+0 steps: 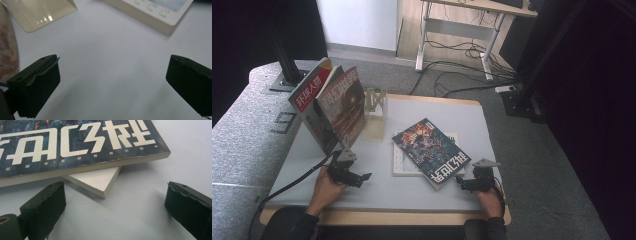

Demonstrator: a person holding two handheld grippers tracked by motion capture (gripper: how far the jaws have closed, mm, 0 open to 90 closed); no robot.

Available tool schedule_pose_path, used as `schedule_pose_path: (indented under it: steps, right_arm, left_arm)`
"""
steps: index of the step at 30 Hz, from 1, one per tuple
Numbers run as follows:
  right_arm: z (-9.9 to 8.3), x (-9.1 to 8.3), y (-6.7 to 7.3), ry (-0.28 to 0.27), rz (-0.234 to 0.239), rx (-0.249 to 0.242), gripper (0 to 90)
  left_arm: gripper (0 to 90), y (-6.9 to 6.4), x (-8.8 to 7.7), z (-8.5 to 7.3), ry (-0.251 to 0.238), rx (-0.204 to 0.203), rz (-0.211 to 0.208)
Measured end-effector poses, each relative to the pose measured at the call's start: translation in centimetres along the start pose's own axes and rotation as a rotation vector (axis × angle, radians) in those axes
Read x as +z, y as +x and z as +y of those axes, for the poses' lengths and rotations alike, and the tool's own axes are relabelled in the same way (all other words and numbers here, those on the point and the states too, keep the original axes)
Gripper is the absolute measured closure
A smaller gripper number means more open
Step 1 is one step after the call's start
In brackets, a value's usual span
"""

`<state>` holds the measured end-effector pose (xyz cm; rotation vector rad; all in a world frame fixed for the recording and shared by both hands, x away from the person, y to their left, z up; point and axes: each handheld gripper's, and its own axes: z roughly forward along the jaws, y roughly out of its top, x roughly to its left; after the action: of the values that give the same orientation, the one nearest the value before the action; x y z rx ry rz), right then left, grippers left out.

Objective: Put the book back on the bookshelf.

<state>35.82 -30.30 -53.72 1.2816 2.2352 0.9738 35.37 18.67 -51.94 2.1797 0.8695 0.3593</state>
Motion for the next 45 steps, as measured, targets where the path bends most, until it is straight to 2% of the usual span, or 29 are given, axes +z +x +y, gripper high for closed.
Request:
schedule_pose_path:
  steps: [3, 6, 9, 15, 22, 25, 28, 33, 37, 45]
  right_arm:
    - [0.0, 0.0, 0.0, 0.001, 0.0, 0.0, 3.0]
    - [0.0, 0.0, 0.0, 0.001, 0.0, 0.0, 3.0]
    - [0.0, 0.0, 0.0, 0.0, 0.002, 0.002, 3.1]
    - [-0.1, -0.6, -0.4, -0.002, -0.007, 0.017, 2.2]
    - [0.7, -2.5, -0.5, -0.042, -0.022, 0.028, 2.2]
    - [1.3, -3.2, -0.2, -0.053, -0.012, 0.032, 2.1]
    - [2.0, -3.5, 0.3, -0.06, 0.012, 0.04, 1.8]
    - [3.4, -3.1, 1.5, -0.067, 0.061, 0.018, 2.4]
    - [4.6, -2.1, 2.9, -0.056, 0.102, -0.025, 2.3]
    - [6.7, 0.4, 5.8, -0.034, 0.177, -0.066, 0.0]
  left_arm:
    - [0.0, -0.2, 0.7, -0.3, 0.04, 0.007, -0.013]
    - [0.0, -0.2, 0.6, -0.3, 0.044, 0.008, -0.018]
    - [0.0, 0.0, 0.9, -0.3, 0.088, -0.005, -0.04]
    - [1.3, -0.3, 1.1, -0.3, 0.092, 0.006, -0.011]
    - [1.5, -0.3, 1.1, -0.3, 0.093, 0.007, -0.011]
    - [1.6, -0.3, 1.1, -0.3, 0.095, 0.007, -0.009]
    - [1.7, -0.3, 1.1, -0.3, 0.094, 0.007, -0.01]
    - [1.9, -0.3, 1.0, -0.3, 0.094, 0.006, -0.007]
    - [2.0, -0.3, 1.1, -0.3, 0.093, 0.005, -0.008]
    - [2.0, -0.3, 1.0, -0.3, 0.093, 0.006, -0.007]
